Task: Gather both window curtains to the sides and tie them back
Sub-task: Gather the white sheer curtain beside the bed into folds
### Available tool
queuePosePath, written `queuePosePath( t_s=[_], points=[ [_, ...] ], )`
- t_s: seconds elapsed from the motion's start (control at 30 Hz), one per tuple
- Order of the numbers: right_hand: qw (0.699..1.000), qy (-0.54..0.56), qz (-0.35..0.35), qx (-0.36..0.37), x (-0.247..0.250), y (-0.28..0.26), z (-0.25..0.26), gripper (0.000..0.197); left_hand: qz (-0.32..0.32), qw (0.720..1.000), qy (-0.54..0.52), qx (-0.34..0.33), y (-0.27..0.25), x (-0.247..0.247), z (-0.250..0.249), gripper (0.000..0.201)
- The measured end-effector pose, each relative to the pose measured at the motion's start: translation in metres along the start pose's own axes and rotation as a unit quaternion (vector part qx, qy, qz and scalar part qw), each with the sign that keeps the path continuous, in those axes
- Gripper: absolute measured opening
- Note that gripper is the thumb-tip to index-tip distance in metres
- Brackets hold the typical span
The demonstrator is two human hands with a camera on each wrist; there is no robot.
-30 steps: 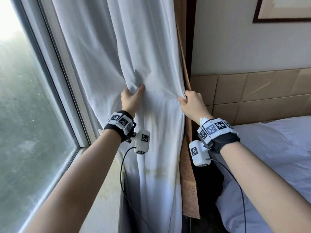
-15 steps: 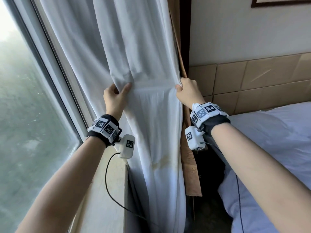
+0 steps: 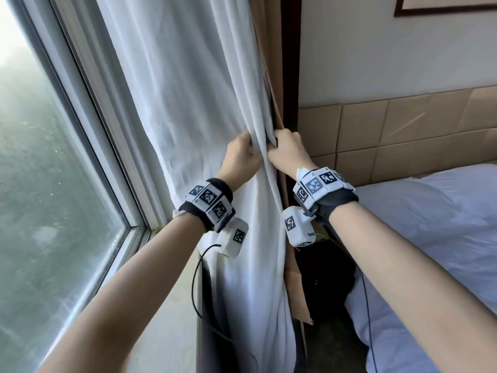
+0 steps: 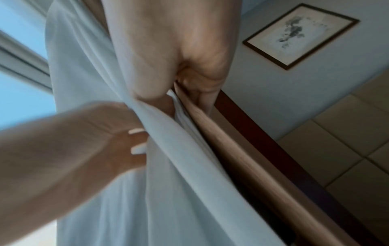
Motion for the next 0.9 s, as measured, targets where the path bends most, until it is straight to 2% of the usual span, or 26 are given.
queuePosePath(
  t_s=[0.1, 0.17, 0.23, 0.3, 0.37, 0.4, 0.47, 0.5, 0.53, 0.6, 0.67, 0.7, 0.73, 0.83, 0.9],
  points=[
    [1.0, 0.019, 0.004, -0.02, 0.006, -0.001, -0.005, 0.019, 0.022, 1.0, 0.001, 0.022, 0.004, -0.006, 0.008, 0.012],
    [0.999, 0.027, 0.007, -0.033, 0.01, -0.001, -0.009, 0.022, 0.051, 0.998, -0.02, 0.025, 0.003, -0.01, 0.014, 0.008],
    [0.997, 0.048, 0.022, -0.051, 0.013, -0.002, -0.01, 0.028, 0.085, 0.995, -0.053, 0.022, -0.001, -0.011, 0.019, 0.027],
    [0.995, 0.059, 0.042, -0.071, 0.012, -0.004, -0.009, 0.046, 0.126, 0.987, -0.09, 0.037, -0.005, -0.011, 0.024, 0.035],
    [0.997, 0.006, 0.032, -0.072, 0.011, -0.003, -0.008, 0.069, 0.18, 0.976, -0.104, 0.063, -0.01, -0.011, 0.026, 0.04],
    [0.997, -0.02, 0.015, -0.067, 0.01, -0.002, -0.01, 0.067, 0.213, 0.969, -0.106, 0.071, -0.013, -0.011, 0.026, 0.043],
    [0.997, -0.034, -0.029, -0.055, 0.007, 0.001, -0.014, 0.045, 0.242, 0.959, -0.132, 0.067, -0.012, -0.007, 0.028, 0.042],
    [0.997, -0.042, -0.045, -0.046, 0.007, 0.001, -0.016, 0.037, 0.219, 0.963, -0.144, 0.066, -0.009, -0.003, 0.031, 0.039],
    [0.996, -0.056, -0.052, -0.038, 0.007, 0.002, -0.017, 0.033, 0.16, 0.976, -0.137, 0.062, -0.007, 0.004, 0.033, 0.035],
    [0.993, -0.095, -0.062, -0.016, 0.006, 0.002, -0.017, 0.027, -0.018, 0.995, -0.081, 0.063, 0.0, 0.02, 0.047, 0.032],
    [0.99, -0.125, -0.069, 0.0, 0.006, 0.002, -0.017, 0.024, -0.156, 0.982, -0.026, 0.099, 0.003, 0.036, 0.067, 0.033],
    [0.989, -0.127, -0.069, 0.0, 0.006, 0.003, -0.018, 0.025, -0.184, 0.973, -0.01, 0.135, 0.006, 0.043, 0.079, 0.038],
    [0.99, -0.122, -0.067, -0.001, 0.007, 0.004, -0.018, 0.026, -0.185, 0.966, -0.007, 0.178, 0.009, 0.049, 0.089, 0.049],
    [0.996, -0.08, -0.039, -0.006, 0.009, 0.01, -0.02, 0.03, -0.112, 0.956, -0.016, 0.271, 0.021, 0.058, 0.12, 0.092],
    [0.998, -0.051, -0.027, -0.018, 0.01, 0.013, -0.02, 0.032, -0.045, 0.953, -0.064, 0.293, 0.025, 0.056, 0.121, 0.101]
  ],
)
Point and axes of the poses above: each hand's wrist, its own y-axis towards the middle knuckle, its own x-axis out of the back of the hand, z = x × y, the point moved 1 cm from there along y, towards the middle knuckle, and after that the axes turned 1 degree about -y, right-handed, at the moved point
